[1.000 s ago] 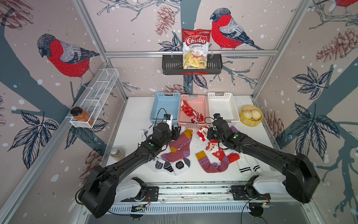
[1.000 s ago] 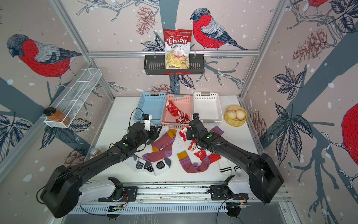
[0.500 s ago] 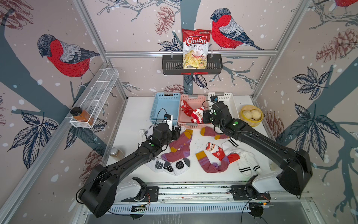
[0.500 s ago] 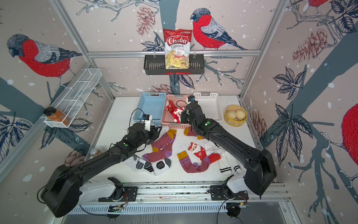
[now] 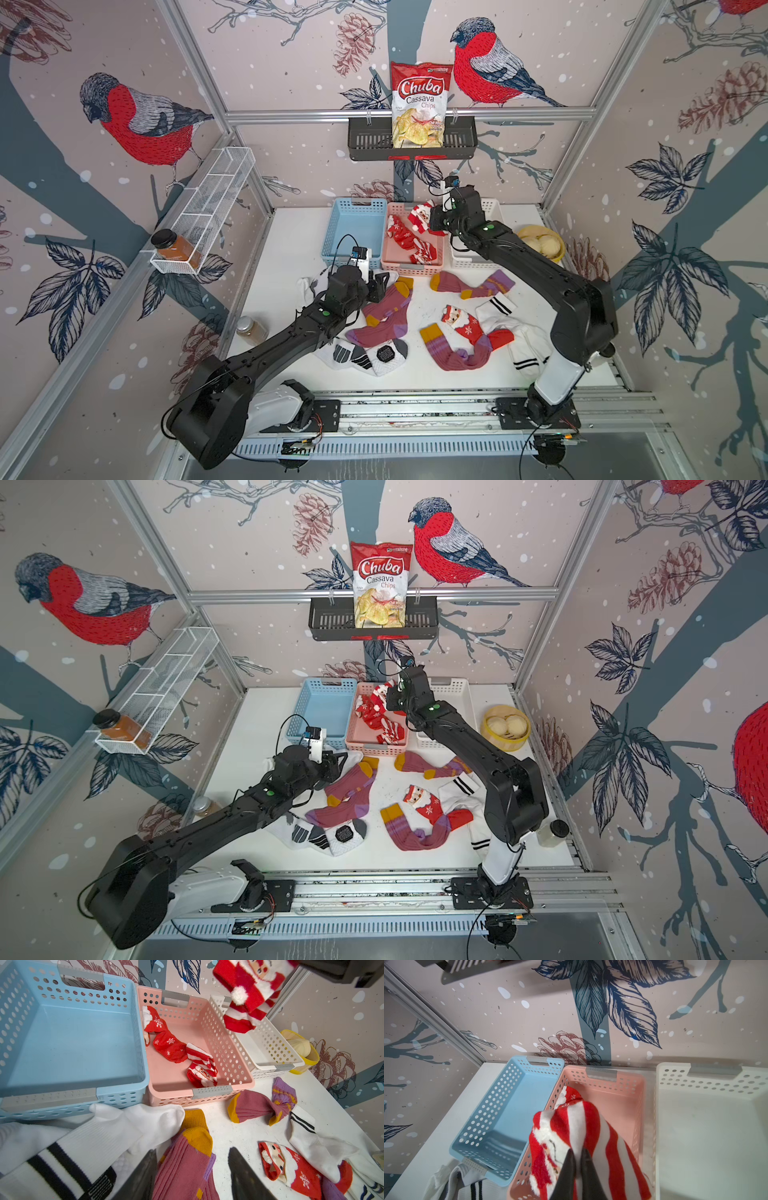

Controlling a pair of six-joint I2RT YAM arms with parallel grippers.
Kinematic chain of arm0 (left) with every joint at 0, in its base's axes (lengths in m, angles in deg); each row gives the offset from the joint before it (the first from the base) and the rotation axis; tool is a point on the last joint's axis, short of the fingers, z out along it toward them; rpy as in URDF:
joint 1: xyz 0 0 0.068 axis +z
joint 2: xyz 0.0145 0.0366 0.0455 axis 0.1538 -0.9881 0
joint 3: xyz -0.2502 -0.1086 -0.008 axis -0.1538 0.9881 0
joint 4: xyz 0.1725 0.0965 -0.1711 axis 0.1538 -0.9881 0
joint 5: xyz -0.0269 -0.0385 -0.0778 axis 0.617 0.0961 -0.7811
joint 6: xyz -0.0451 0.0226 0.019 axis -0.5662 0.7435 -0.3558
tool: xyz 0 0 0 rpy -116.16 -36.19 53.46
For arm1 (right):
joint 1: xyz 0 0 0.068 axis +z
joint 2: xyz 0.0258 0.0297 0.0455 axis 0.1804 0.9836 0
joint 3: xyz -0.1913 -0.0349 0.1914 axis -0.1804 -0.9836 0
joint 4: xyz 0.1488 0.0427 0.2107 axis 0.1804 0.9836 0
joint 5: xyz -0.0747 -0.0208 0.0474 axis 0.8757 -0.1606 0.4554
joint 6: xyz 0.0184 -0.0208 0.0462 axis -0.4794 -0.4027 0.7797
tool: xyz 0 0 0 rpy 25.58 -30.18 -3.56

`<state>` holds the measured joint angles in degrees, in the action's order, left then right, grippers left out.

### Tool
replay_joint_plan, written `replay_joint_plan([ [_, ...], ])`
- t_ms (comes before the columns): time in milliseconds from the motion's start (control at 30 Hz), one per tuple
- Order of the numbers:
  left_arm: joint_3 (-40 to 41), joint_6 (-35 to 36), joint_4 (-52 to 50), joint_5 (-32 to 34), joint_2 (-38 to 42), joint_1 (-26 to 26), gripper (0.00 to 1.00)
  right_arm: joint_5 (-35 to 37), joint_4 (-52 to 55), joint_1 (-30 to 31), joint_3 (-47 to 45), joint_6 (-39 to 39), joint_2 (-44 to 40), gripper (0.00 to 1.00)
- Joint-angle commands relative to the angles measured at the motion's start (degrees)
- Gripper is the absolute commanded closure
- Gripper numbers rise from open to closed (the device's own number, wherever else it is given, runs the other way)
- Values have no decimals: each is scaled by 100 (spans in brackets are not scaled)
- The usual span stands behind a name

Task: Sort the socks into the basket by color
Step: Place the sock in the bin.

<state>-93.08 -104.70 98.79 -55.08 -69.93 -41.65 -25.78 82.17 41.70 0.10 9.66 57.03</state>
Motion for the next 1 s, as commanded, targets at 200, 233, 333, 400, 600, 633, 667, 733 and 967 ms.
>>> replay_joint_plan([
  [200,-2,88,249,-10,-31,-7,44,-698,-185,-336,913,-118,1171,90],
  [233,2,85,252,1,-35,-6,44,-711,-139,-369,1036,-104,1308,90],
  [333,11,107,221,25,-27,-7,44,-791,18,-460,1446,-57,1725,90],
  [400,7,114,198,52,-17,-7,44,-766,114,-500,1699,-16,1991,90],
  [600,44,113,191,81,18,-7,44,-685,427,-591,2439,81,2679,88],
  [633,42,114,190,72,25,-6,44,-694,489,-604,2535,92,2759,87],
  [667,43,115,189,69,19,-1,44,-686,554,-609,2620,95,2834,86],
  [733,44,108,199,61,19,-7,44,-678,617,-609,2695,81,2905,83],
  [967,51,82,230,1,19,-3,43,-562,800,-610,2627,46,2745,71],
])
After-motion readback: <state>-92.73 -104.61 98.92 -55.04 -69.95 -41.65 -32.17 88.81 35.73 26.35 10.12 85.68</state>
